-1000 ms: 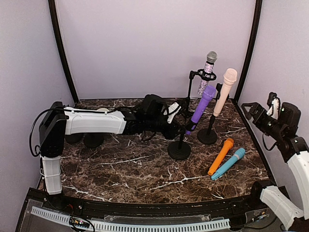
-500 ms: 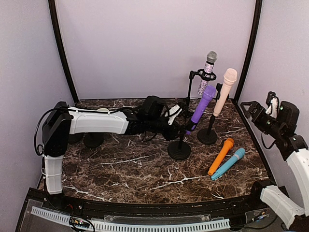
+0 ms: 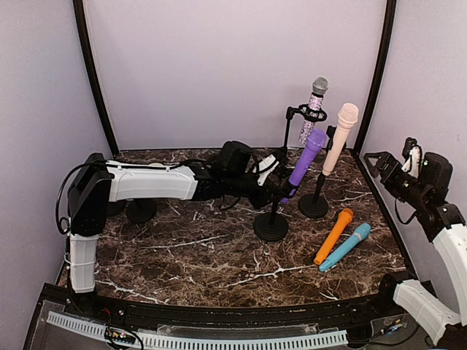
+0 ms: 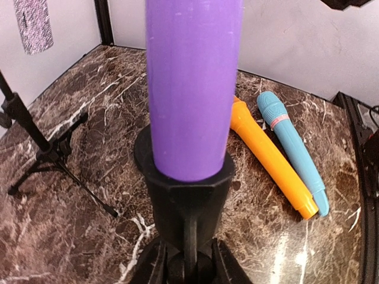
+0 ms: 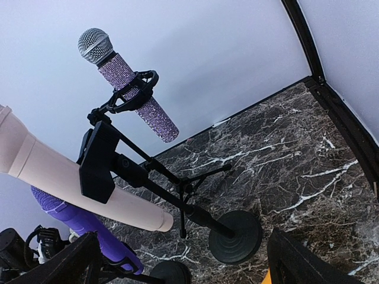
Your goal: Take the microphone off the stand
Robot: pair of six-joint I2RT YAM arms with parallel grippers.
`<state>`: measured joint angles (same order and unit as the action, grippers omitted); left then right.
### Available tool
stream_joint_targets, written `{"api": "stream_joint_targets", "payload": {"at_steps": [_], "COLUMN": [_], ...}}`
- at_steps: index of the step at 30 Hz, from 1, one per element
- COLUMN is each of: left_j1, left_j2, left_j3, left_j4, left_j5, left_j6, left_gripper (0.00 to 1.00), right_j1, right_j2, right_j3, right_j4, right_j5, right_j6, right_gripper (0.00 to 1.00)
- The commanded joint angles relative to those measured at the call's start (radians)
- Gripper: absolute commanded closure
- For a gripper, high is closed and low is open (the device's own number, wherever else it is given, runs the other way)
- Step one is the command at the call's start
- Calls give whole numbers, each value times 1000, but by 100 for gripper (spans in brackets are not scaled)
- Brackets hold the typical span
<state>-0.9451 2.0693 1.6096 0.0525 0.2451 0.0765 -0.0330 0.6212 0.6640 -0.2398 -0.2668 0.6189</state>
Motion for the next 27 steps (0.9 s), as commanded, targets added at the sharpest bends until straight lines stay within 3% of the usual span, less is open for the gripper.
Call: {"api": "stream_joint_targets", "payload": {"at_steps": [1,9,19,24,27], "left_j1": [5,5,5,5,4], "left_j2": [-3,-67,-331,-408,-438], "left_j3": [27,-30,-293,-415,-481], "left_j4": [-35,-29,14,63,88], "left_j5": [-6,-15,1,26,37], "left_j6": [33,41,72,52,38], "left_gripper": [77,100,100,100,100], "right_j1": [-4,-4,-3,5,59], "right_j2": [-27,-43,-60,-10,24], "right_j3": [3,46,166,223,262], "right_j4": [30,8,70,186,183], "right_j5": [-4,-67,-282,-442,-451], "right_j6": [16,1,-2,68,50], "right_gripper": [1,2,1,1,1]}}
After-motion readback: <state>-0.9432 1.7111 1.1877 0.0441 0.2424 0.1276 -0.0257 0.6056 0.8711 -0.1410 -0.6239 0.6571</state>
